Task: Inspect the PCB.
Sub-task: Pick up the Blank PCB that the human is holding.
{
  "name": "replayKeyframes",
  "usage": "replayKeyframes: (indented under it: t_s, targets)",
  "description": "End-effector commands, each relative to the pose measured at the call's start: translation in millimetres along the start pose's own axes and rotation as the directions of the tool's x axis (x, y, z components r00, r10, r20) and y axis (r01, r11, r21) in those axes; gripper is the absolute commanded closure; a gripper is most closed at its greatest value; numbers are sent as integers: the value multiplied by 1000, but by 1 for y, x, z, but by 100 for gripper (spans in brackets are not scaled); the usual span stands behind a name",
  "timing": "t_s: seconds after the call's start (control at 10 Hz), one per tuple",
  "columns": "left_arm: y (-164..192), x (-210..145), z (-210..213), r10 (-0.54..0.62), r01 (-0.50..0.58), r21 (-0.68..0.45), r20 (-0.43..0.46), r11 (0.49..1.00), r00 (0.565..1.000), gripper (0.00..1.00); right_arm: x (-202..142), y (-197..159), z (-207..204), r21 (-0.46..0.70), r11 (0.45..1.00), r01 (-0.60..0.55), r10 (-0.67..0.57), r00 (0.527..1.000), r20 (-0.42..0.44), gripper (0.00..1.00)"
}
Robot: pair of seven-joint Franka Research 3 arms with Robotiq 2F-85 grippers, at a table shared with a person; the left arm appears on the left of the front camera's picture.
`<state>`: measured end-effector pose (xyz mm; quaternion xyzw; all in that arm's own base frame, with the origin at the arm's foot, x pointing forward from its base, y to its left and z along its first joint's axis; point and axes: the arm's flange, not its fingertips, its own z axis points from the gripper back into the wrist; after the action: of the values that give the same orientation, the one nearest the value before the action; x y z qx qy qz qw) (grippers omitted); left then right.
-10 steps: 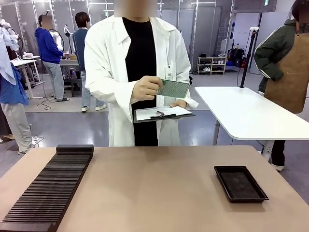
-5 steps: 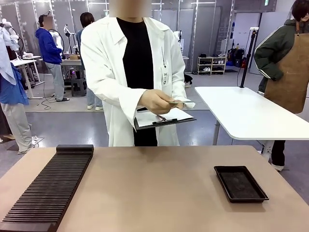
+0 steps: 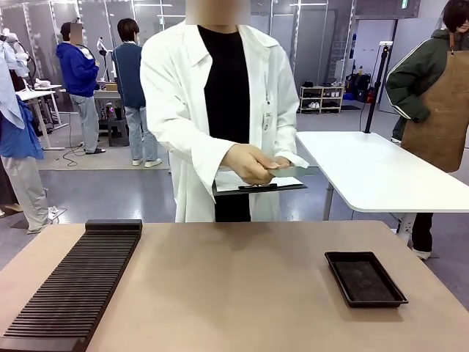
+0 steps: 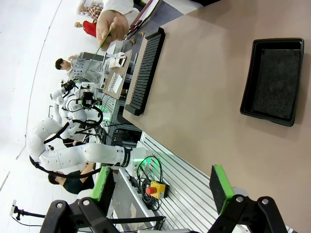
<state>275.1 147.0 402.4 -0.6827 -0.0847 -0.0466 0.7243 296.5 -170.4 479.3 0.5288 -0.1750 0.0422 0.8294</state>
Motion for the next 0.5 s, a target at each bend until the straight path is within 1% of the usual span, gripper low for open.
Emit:
replayKeyframes:
  t_s: [0.0,0.1,0.3,0.4]
  targets:
    - [-3,-1,0,-6,6,14,-4,1000,1000,0,7,14,-10,3,999,48,-48,999,-13,0]
    - [-3,-1,0,-6,6,14,-4,1000,1000,0,15,31,-18,46,994,102,-101,995,-22,0]
    - [-3,-1,0,-6,6,14,-4,1000,1000,0,34,60,-38,59,983,172,-170,985,-39,0]
    - [-3,-1,0,-6,6,14,-4,1000,1000,0,46,72,-54,67,974,215,-213,977,-34,0]
